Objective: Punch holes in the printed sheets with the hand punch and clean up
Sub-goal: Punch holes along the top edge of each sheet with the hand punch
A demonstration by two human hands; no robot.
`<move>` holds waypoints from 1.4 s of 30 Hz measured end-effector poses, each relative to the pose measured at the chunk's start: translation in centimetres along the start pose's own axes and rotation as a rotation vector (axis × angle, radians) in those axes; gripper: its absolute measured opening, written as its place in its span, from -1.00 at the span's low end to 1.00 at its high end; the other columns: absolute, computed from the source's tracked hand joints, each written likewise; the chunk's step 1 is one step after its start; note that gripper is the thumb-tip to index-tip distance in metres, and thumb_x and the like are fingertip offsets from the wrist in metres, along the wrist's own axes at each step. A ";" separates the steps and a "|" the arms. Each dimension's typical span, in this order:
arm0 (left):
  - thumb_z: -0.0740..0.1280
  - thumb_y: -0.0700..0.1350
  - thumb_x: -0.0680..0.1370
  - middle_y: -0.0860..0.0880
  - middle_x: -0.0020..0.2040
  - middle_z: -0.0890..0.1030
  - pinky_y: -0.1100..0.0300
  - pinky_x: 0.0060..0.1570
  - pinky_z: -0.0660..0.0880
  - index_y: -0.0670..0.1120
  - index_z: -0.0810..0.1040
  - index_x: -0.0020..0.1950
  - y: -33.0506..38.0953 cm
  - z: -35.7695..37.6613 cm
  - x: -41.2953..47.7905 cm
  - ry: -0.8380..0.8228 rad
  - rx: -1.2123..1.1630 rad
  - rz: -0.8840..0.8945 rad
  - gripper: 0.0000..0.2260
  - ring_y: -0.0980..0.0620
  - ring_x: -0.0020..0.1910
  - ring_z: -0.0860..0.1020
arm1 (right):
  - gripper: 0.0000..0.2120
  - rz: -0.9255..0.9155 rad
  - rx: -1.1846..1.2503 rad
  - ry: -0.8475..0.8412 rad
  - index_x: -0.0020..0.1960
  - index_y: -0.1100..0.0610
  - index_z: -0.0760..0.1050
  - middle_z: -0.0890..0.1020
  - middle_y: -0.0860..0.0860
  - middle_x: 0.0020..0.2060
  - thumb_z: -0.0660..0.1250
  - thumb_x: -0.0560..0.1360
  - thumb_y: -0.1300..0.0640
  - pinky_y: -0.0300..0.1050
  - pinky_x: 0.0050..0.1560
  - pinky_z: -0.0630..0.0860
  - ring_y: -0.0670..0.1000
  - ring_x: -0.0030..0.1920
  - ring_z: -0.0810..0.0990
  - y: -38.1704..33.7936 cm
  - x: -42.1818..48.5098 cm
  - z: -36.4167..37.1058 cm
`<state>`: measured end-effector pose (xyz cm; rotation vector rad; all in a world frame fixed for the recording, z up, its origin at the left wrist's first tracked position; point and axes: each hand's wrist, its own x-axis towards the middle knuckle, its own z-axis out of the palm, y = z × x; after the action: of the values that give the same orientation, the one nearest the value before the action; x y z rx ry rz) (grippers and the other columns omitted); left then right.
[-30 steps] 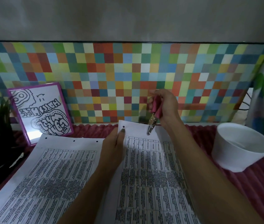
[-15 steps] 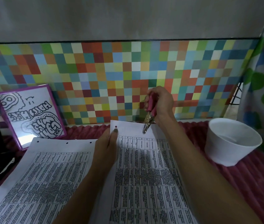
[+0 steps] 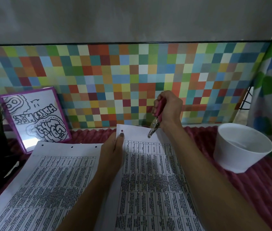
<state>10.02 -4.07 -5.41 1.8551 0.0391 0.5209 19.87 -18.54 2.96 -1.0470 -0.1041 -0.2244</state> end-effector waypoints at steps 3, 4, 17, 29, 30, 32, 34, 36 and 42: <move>0.12 -0.11 0.67 -0.21 -0.33 0.55 0.13 -0.36 0.47 -0.23 0.46 -0.17 0.1 0.0 0.0 0.005 0.007 -0.004 -0.70 0.00 -0.39 0.50 | -0.79 -0.007 0.003 0.010 -0.37 0.19 0.40 0.40 0.12 -0.52 0.18 0.44 0.26 -0.18 -0.54 0.25 0.03 -0.58 0.29 -0.2 -0.2 0.1; 0.12 -0.11 0.67 -0.22 -0.32 0.55 0.10 -0.35 0.47 -0.23 0.46 -0.17 0.1 0.0 -0.1 0.004 0.000 -0.010 -0.70 -0.01 -0.39 0.50 | -0.78 -0.011 0.002 0.005 -0.38 0.19 0.41 0.40 0.11 -0.53 0.18 0.44 0.26 -0.17 -0.53 0.26 0.03 -0.58 0.29 -0.3 -0.2 0.1; 0.17 0.03 0.61 0.02 0.23 0.56 -0.14 0.47 -0.03 -0.01 0.43 0.33 4.4 0.5 2.9 -0.295 0.899 0.517 -0.69 0.02 0.28 0.47 | -0.74 -0.030 -0.042 -0.084 -0.39 0.16 0.46 0.44 0.09 -0.56 0.21 0.47 0.26 -0.13 -0.52 0.30 0.01 -0.61 0.32 -0.7 0.2 0.1; 0.26 0.01 0.60 0.14 -0.31 0.41 0.13 -0.20 0.22 -0.02 0.45 -0.07 4.4 1.3 5.2 -0.463 0.760 0.548 -0.87 0.15 -0.34 0.36 | -0.81 0.062 -0.111 -0.232 -0.30 0.22 0.50 0.48 0.09 -0.50 0.23 0.46 0.24 -0.12 -0.45 0.33 0.04 -0.52 0.37 -1.6 0.1 0.1; 0.26 0.02 0.59 0.09 -0.30 0.43 0.13 -0.25 0.22 -0.05 0.47 -0.07 4.3 1.2 5.3 -0.469 0.751 0.541 -0.85 0.10 -0.34 0.38 | -0.84 0.088 -0.124 -0.250 -0.28 0.23 0.51 0.49 0.10 -0.47 0.25 0.45 0.22 -0.10 -0.43 0.35 0.05 -0.51 0.38 -1.6 0.1 0.1; 0.23 0.06 0.55 0.03 -0.28 0.47 0.14 -0.30 0.27 -0.07 0.49 -0.08 4.0 1.0 5.6 -0.481 0.741 0.532 -0.79 0.04 -0.32 0.42 | -0.85 0.126 -0.159 -0.296 -0.23 0.26 0.53 0.50 0.12 -0.44 0.30 0.42 0.18 -0.07 -0.39 0.38 0.06 -0.49 0.40 -1.4 0.2 0.3; 0.22 0.07 0.53 0.03 -0.29 0.47 0.13 -0.29 0.29 -0.06 0.48 -0.11 3.7 0.9 5.7 -0.491 0.737 0.538 -0.79 0.03 -0.32 0.43 | -0.81 0.128 -0.216 -0.344 -0.20 0.28 0.53 0.51 0.12 -0.42 0.32 0.38 0.13 -0.05 -0.36 0.39 0.06 -0.47 0.42 -1.6 0.0 0.5; 0.24 0.07 0.55 0.11 -0.32 0.41 0.13 -0.29 0.25 0.01 0.42 -0.15 3.4 0.7 5.7 -0.501 0.736 0.552 -0.84 0.09 -0.33 0.39 | -0.76 0.083 -0.276 -0.367 -0.12 0.35 0.52 0.50 0.13 -0.39 0.30 0.40 0.15 -0.05 -0.35 0.38 0.05 -0.44 0.43 -2.0 -0.2 0.1; 0.24 0.13 0.54 0.16 -0.20 0.48 0.15 -0.20 0.32 0.11 0.49 -0.04 2.3 -0.1 6.3 -0.493 0.695 0.515 -0.87 0.11 -0.20 0.46 | -0.87 -0.037 -0.222 -0.218 -0.12 0.27 0.52 0.53 0.01 -0.46 0.23 0.53 0.27 -0.18 -0.44 0.45 -0.03 -0.49 0.45 -3.4 0.5 -4.6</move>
<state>15.13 -2.98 -1.20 2.6503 -0.6796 0.4045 19.45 -24.25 3.64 -1.2900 -0.3011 -0.1570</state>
